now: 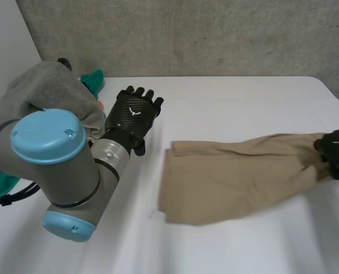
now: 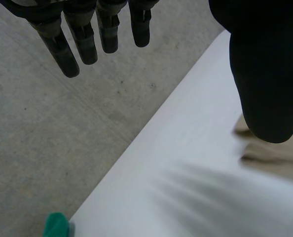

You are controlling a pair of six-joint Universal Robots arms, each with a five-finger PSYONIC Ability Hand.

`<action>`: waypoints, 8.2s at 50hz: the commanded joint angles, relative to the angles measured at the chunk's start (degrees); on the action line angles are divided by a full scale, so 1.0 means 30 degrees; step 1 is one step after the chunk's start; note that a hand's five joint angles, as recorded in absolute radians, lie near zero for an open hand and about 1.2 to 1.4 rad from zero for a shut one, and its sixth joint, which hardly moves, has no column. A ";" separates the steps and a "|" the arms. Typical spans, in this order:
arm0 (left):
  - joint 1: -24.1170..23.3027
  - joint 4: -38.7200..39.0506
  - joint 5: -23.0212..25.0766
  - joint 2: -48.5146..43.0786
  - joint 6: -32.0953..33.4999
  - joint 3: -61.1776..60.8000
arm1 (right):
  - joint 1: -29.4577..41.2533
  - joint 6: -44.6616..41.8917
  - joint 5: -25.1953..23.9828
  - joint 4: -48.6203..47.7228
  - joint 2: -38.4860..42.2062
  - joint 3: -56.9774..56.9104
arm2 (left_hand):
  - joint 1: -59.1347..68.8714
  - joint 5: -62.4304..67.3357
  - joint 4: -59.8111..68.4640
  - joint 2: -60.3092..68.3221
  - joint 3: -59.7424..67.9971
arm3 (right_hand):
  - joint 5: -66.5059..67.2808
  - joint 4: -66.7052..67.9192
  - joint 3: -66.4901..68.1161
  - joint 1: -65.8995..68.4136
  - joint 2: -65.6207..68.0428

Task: Fold the laundry.

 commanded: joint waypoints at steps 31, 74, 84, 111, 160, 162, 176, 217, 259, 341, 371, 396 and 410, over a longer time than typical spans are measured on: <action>-0.1081 -0.0184 -0.0110 -0.0315 -0.3545 0.3940 | 0.6999 1.2246 -0.5899 -0.1424 -0.3757 -0.1092 | 0.0194 -0.0431 -0.0085 -0.0164 -0.0279 | -1.8601 -1.9470 -1.9218 -1.7113 -1.9057; -0.3225 -0.7363 0.0823 -0.3133 -0.3546 0.8134 | 0.3806 0.8589 -0.3175 0.1217 -0.1818 -0.0749 | 0.0194 -0.0431 -0.0086 -0.0165 -0.0279 | -1.8601 -1.9470 -1.9218 -1.7113 -1.9057; -0.2257 -0.7479 0.9083 -0.1110 -0.5712 0.8017 | 0.2132 0.9118 -0.5222 0.2767 -0.2058 0.2507 | 0.0419 -0.0206 0.0139 0.0060 -0.0055 | -1.8601 -1.9470 -1.9218 -1.7113 -1.9057; -0.1875 -0.7626 1.0496 -0.0231 -0.6506 0.6845 | 0.3568 1.0670 -0.5639 -0.4731 0.2395 0.0580 | 0.0531 -0.0094 0.0251 0.0172 0.0058 | 0.4732 0.3863 0.4115 0.6221 0.4277; -0.1817 -0.7538 1.0320 0.0853 -0.6740 0.7343 | -0.2526 0.7975 0.2600 0.1568 1.6816 -2.6152 | 0.0475 -0.0150 0.0195 0.0116 0.0002 | -1.8601 -1.9470 -1.9218 -1.7113 -1.9057; -0.1788 -0.7538 1.0320 0.0912 -0.6740 0.7372 | -0.2438 0.8033 0.1667 -0.0034 1.4366 -2.2594 | 0.0475 -0.0150 0.0195 0.0116 0.0002 | -1.8601 -1.9470 -1.9218 -1.7113 -1.9057; 0.1605 -0.4669 0.2826 0.1293 -0.5484 0.7899 | -0.0184 0.7799 -0.6332 -1.0126 0.2693 -0.3737 | 0.0586 -0.0039 0.0307 0.0228 0.0113 | -1.8601 -1.9470 -1.9218 -1.7113 -1.9057; 0.3843 0.1543 0.6335 0.1229 -0.9195 0.5911 | 0.1605 0.7913 -0.4349 -0.1598 -0.3198 0.0137 | 2.3007 2.2383 2.2728 2.2649 2.2534 | -1.8601 -1.9470 -1.9218 -1.7113 -1.9057; 0.0234 -0.4929 0.1589 -0.2871 -0.8937 0.5588 | 0.4470 1.1657 -0.2909 0.6863 -0.3670 -0.1328 | 0.6642 0.6018 0.6363 0.6284 0.6169 | -1.8601 -1.9470 -1.9218 -1.7113 -1.9057; 0.1381 -0.4666 0.1679 -0.3854 -0.1642 0.6892 | 0.9427 0.6861 0.4531 0.0306 0.6029 -1.0001 | 0.3839 0.3214 0.3560 0.3480 0.3366 | 0.4732 0.3863 0.4115 0.6221 0.4277; -0.2022 0.0314 0.1882 -0.7993 0.2927 0.4382 | 0.9222 0.6745 0.4356 0.0394 0.5208 -0.6836 | 1.1618 1.0993 1.1339 1.1259 1.1145 | 0.4732 0.3863 0.4115 0.6221 0.4277; 0.2543 -0.1880 0.3256 0.5362 -0.5770 -0.1474 | 0.6440 0.1180 0.4385 0.1359 0.4213 -0.8242 | 2.3007 2.2383 2.2728 2.2649 2.2534 | 0.4732 0.3863 0.4115 0.6221 0.4277; 0.6826 -0.5400 0.8357 0.4168 -0.7092 -0.1945 | 0.6292 -0.2041 0.3184 0.6454 0.0520 -0.8418 | 2.3007 2.2383 2.2728 2.2649 2.2534 | 0.4732 0.3863 0.4115 0.6221 0.4277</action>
